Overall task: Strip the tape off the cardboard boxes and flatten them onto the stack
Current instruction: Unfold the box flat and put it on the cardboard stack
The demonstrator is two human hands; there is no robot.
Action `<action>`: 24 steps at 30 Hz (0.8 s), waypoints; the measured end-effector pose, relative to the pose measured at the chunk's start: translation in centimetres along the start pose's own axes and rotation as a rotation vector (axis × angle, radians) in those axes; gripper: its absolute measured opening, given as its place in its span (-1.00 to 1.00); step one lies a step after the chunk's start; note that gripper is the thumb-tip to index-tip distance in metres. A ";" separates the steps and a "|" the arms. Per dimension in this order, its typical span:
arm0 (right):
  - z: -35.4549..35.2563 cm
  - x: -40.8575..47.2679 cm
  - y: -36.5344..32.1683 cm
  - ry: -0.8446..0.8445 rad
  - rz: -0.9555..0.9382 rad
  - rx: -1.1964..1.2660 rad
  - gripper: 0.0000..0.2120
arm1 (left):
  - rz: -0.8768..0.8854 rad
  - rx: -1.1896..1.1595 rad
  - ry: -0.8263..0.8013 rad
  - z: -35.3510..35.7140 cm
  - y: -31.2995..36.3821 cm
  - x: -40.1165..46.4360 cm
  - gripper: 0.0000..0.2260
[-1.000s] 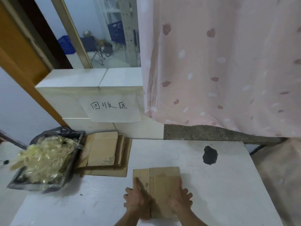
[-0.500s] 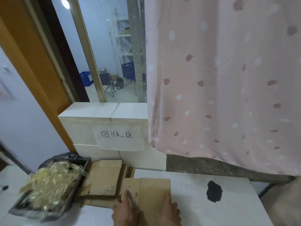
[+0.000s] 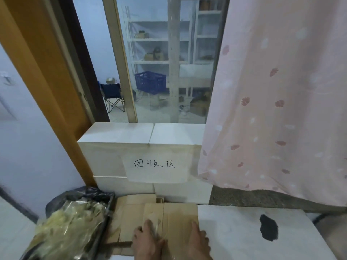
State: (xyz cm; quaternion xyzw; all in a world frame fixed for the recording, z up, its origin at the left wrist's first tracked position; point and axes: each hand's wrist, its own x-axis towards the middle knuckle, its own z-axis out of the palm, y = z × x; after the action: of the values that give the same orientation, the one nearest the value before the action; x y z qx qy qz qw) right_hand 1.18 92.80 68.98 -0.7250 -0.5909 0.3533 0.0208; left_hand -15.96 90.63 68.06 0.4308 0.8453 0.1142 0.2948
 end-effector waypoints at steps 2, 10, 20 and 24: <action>1.1 0.1 -1.6 0.045 0.020 -0.047 -0.49 | 0.035 0.001 0.015 -0.8 -1.3 1.5 -0.26; 4.9 1.6 -6.5 0.028 0.079 -0.020 -0.41 | -0.012 0.033 0.160 -2.4 -3.4 5.1 -0.51; 9.2 4.8 -11.1 -0.003 -0.068 0.020 -0.51 | -0.120 0.071 0.146 -2.4 -6.0 8.7 -0.59; 11.2 5.2 -12.7 -0.027 -0.035 0.040 -0.49 | -0.052 0.186 0.069 -1.0 -6.9 8.3 -0.69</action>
State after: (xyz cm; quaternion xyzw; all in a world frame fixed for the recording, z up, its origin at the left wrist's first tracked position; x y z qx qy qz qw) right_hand -15.31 96.82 63.74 -0.7090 -0.5967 0.3744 0.0332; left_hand -24.90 93.19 62.45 0.4301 0.8727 0.0426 0.2271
